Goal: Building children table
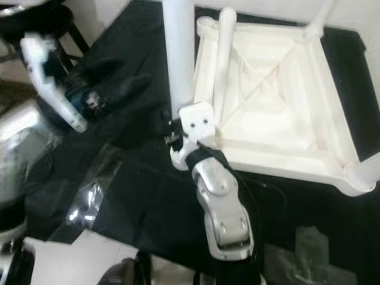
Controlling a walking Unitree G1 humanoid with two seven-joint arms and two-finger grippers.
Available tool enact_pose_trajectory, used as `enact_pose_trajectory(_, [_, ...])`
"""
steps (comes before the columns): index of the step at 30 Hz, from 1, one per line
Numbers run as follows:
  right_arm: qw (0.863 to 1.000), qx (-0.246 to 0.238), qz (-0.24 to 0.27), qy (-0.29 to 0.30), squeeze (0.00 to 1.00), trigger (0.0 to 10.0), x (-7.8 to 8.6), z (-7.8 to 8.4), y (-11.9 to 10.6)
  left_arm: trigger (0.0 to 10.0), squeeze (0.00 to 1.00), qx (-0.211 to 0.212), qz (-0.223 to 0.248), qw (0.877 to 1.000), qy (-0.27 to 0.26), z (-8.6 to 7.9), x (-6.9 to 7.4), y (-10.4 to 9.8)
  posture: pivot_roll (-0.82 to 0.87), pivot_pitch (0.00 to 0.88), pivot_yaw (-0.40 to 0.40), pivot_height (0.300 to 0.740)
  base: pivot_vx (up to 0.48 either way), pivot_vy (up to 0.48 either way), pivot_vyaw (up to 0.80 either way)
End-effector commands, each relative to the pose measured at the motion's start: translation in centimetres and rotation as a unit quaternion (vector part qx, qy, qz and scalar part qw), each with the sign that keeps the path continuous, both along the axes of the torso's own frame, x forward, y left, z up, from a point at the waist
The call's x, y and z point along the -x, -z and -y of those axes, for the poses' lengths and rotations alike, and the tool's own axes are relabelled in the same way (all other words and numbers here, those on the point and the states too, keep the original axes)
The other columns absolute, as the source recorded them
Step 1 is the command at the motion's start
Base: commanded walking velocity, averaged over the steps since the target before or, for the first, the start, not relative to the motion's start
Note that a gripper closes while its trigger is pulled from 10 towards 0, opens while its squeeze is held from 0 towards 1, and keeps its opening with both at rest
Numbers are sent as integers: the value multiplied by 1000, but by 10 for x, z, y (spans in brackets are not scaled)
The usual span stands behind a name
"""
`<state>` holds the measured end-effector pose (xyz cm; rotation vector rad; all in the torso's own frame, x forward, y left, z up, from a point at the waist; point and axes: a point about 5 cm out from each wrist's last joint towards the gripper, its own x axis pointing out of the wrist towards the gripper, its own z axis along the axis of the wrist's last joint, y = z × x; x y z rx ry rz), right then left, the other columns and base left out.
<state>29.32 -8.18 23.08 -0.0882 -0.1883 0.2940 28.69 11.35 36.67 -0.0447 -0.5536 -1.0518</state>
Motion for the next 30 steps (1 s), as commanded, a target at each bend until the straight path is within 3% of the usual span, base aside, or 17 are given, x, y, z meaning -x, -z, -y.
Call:
enact_pose_trajectory(1, [993,17,-107,38,0,10000,-6,10,44,10000,0,-21,-21,999,20,4,-4,7,44,254,41,740,0,0,0])
enact_pose_trajectory(5, [994,11,-105,32,0,10000,-7,4,43,10000,0,-48,-18,998,43,20,-14,-2,41,246,49,740,0,0,0])
enact_pose_trajectory(16, [995,8,-98,31,0,10000,-11,1,40,10000,0,-77,-31,992,96,33,-22,-14,41,241,55,740,0,0,0])
enact_pose_trajectory(17, [995,8,-97,29,0,10000,-12,0,40,10000,1000,-91,-28,988,120,34,-20,-15,41,236,57,740,0,0,0])
enact_pose_trajectory(23, [995,7,-96,26,0,10000,-13,-2,40,10000,1000,-112,-23,981,158,32,-14,-15,40,235,56,740,0,0,0])
enact_pose_trajectory(26, [995,5,-96,22,0,10000,-12,-4,40,10000,1000,-129,-21,968,213,16,-6,-14,37,229,52,740,0,0,0])
enact_pose_trajectory(30, [995,3,-95,16,0,10000,-12,-6,39,10000,1000,-130,-18,969,208,12,-8,-13,39,226,50,740,0,0,0])
